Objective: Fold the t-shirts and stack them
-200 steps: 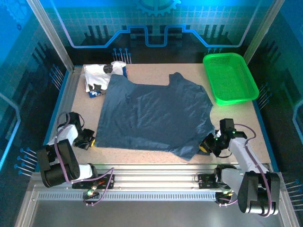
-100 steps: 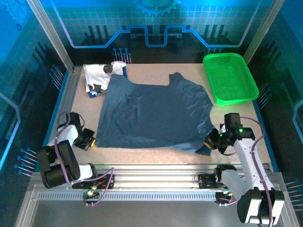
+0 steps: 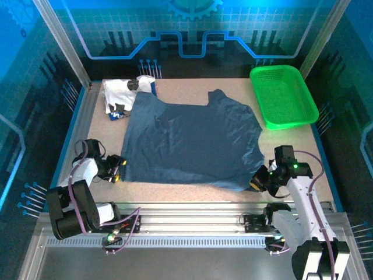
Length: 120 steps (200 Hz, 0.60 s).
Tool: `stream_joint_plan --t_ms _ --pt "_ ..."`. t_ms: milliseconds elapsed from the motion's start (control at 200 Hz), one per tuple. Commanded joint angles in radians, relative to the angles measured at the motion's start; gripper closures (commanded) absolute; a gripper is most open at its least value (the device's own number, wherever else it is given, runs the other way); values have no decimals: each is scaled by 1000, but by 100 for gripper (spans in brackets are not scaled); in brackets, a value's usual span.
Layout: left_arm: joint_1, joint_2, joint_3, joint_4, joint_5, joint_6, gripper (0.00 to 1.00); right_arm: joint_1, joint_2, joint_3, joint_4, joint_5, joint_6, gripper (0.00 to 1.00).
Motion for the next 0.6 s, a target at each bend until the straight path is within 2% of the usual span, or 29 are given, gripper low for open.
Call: stream_joint_plan --t_ms 0,220,440,490,595 --pt "-2 -17 -4 -62 28 18 35 26 9 15 -27 0 3 100" --pt "-4 -36 4 -131 10 43 30 52 38 31 -37 52 -7 100" --pt "-3 25 -43 -44 28 34 32 70 104 4 21 124 -15 97" --pt "-3 50 -53 -12 36 33 37 77 122 -8 46 131 -16 96" --pt "-4 102 -71 55 70 20 55 90 158 -26 101 128 -10 96"
